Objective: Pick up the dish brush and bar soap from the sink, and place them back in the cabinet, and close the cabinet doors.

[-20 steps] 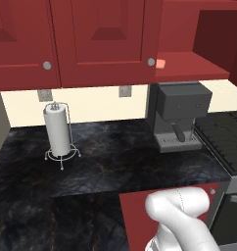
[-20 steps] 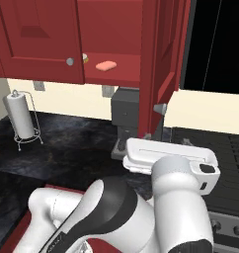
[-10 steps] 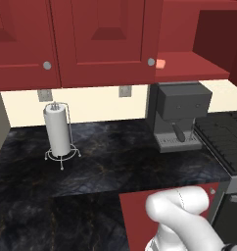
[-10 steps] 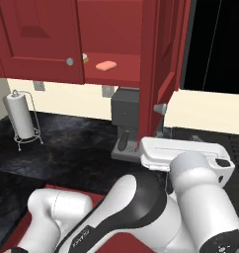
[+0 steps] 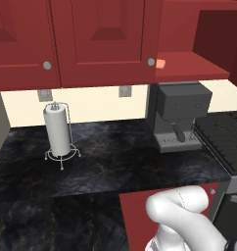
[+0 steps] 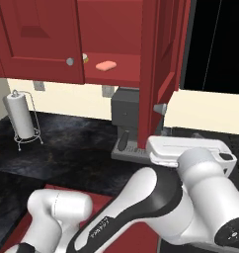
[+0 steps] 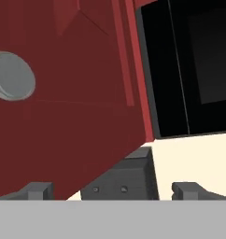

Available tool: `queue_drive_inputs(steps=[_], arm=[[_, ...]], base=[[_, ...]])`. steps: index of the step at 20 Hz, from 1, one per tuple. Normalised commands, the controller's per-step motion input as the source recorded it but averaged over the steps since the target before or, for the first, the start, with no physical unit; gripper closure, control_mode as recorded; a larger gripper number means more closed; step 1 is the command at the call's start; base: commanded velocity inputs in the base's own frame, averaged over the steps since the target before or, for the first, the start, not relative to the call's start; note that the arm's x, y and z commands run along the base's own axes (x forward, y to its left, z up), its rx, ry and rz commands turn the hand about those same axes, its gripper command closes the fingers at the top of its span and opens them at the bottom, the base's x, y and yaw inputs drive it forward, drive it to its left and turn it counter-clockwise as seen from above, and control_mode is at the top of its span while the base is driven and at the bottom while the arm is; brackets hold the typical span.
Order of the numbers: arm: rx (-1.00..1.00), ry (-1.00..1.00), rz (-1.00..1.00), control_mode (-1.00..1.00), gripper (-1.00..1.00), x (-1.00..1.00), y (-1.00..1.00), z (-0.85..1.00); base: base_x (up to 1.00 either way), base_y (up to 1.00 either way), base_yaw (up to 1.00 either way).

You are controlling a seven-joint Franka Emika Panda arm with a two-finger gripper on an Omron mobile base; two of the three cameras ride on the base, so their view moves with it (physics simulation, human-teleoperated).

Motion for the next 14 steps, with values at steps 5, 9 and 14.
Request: queue_drive_inputs(steps=[5, 9, 14], arm=[[0.0, 0.0, 0.04, -1.0, -1.0, 0.21, -0.12, -0.06], [0.0, 0.0, 0.04, -1.0, -1.0, 0.21, -0.13, -0.02], [0.0, 0.0, 0.03, -1.0, -1.0, 0.19, -0.09, 0.0]], base=[[0.0, 0.0, 0.0], [0.0, 0.0, 0.0], [0.0, 0.0, 0.0]])
